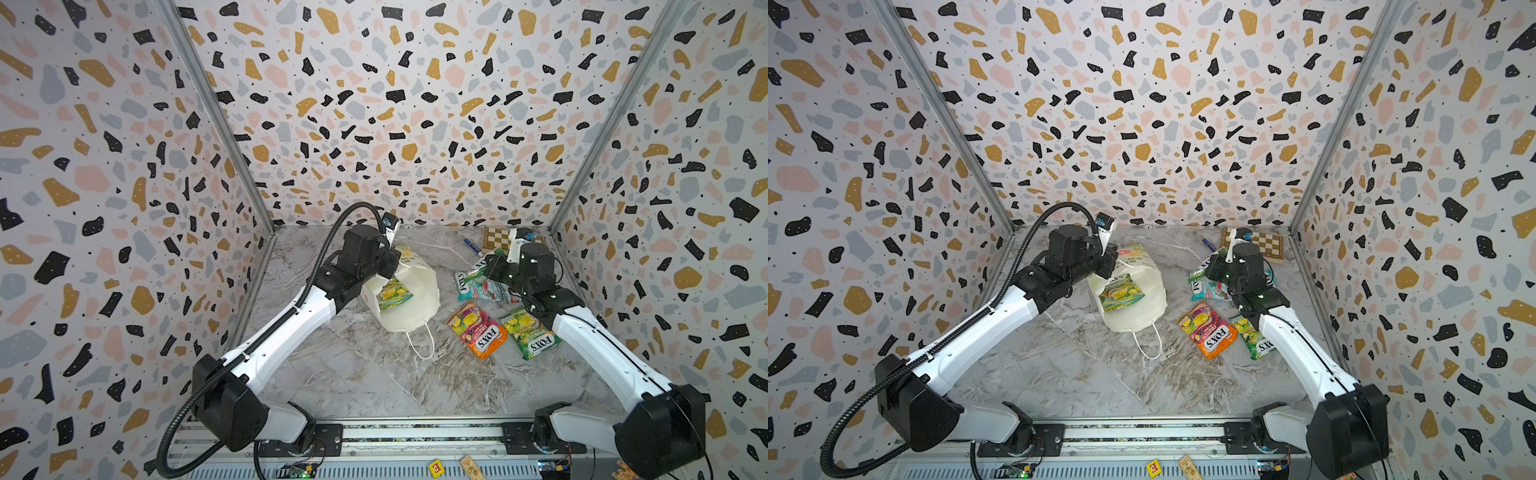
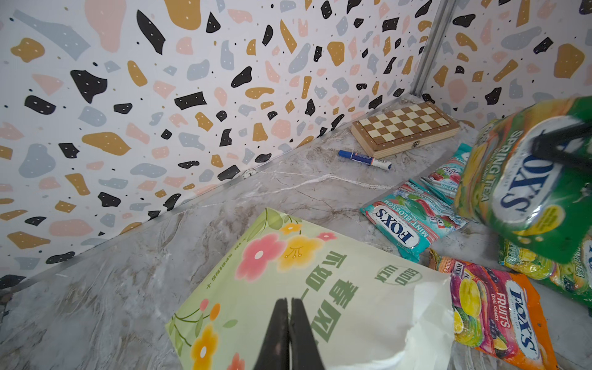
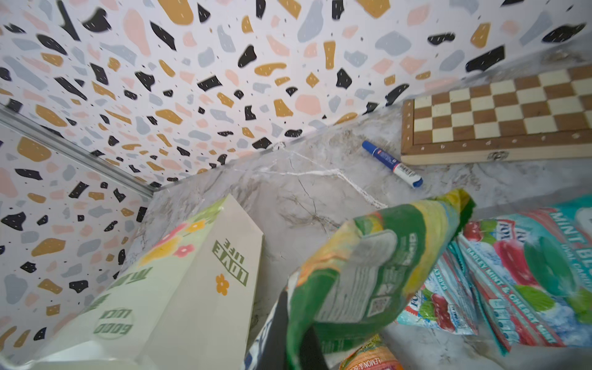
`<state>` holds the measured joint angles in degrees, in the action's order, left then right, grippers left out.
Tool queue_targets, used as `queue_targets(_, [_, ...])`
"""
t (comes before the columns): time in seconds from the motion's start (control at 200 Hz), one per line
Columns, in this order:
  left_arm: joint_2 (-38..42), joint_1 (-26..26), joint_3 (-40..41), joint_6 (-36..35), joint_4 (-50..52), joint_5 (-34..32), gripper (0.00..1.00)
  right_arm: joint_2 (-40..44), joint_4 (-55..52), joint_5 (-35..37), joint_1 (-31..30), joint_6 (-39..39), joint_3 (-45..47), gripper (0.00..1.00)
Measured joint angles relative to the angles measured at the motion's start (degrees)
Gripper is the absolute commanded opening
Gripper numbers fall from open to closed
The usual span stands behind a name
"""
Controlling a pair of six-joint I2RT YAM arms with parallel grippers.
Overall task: Take the snacks out of the paper bag
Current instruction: Pick up the snack from the paper bag, then place the snack at the top-center of the table.
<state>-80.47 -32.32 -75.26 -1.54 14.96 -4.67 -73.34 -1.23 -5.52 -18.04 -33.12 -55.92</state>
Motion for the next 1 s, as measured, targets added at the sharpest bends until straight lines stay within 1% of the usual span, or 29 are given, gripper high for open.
queue_targets(0.145, [0.0,0.0,-0.7,-0.2,0.6,-2.6,0.00,-7.1,4.5,-5.0,0.0,-0.1,0.0,0.00])
queue_targets(0.345, [0.0,0.0,-0.7,-0.3,1.0,-6.1,0.00,-14.4,11.2,-11.6,0.0,-1.0,-0.7,0.00])
queue_targets(0.556, [0.0,0.1,-0.7,-0.4,1.0,-8.3,0.00,-24.4,14.7,-19.3,-0.3,-1.5,-6.3,0.00])
queue_targets(0.706, [0.0,0.1,-0.7,-0.4,1.0,-9.0,0.00,-27.5,17.7,-23.7,-0.9,-2.2,-7.1,0.00])
queue_targets(0.886, [0.0,0.1,-0.7,-0.4,1.0,-9.2,0.00,-30.8,22.8,-28.7,-1.1,-4.9,-7.2,0.00])
queue_targets(1.001, [0.0,0.1,-0.7,-0.4,1.0,-9.2,0.00,-32.7,25.0,-30.5,-1.2,-6.7,-6.9,0.00])
